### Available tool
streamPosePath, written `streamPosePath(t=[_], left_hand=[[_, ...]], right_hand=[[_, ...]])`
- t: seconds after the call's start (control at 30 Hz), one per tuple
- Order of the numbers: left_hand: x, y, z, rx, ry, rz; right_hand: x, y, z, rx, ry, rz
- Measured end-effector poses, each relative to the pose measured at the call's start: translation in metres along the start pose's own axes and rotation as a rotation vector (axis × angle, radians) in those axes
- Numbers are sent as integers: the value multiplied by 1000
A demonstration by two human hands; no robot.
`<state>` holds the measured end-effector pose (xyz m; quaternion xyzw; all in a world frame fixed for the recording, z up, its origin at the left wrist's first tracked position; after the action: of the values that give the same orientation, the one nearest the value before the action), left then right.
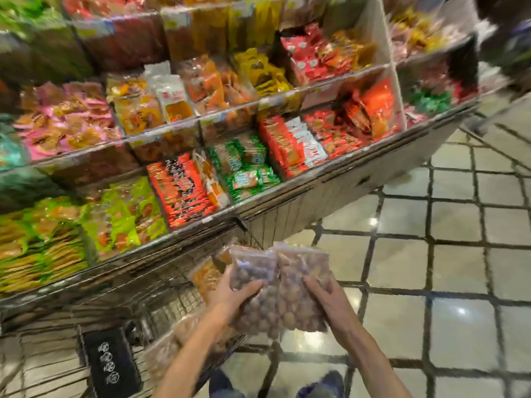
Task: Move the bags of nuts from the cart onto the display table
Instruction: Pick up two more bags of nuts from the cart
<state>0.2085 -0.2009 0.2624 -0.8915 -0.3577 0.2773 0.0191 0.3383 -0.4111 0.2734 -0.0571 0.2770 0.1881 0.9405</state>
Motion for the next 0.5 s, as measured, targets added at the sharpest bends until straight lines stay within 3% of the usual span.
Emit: streamPosePath(t=[0.27,0.5], left_hand=[[-20,211,-80,30,132,171],[-35,392,-131,90,235,451]], right_hand=[[17,-207,29,190,-40,-202],[12,-370,49,286,-85,-444]])
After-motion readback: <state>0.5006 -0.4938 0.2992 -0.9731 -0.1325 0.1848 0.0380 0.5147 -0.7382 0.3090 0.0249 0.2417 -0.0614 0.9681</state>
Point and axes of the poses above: each hand's wrist, its own x-axis towards the middle knuckle, its own y-axis out of the palm, z = x × y, the point moved 2 cm from there along x, towards the middle knuckle, and after that the axes turned 12 degrees about -z, right-handed, at the moved point
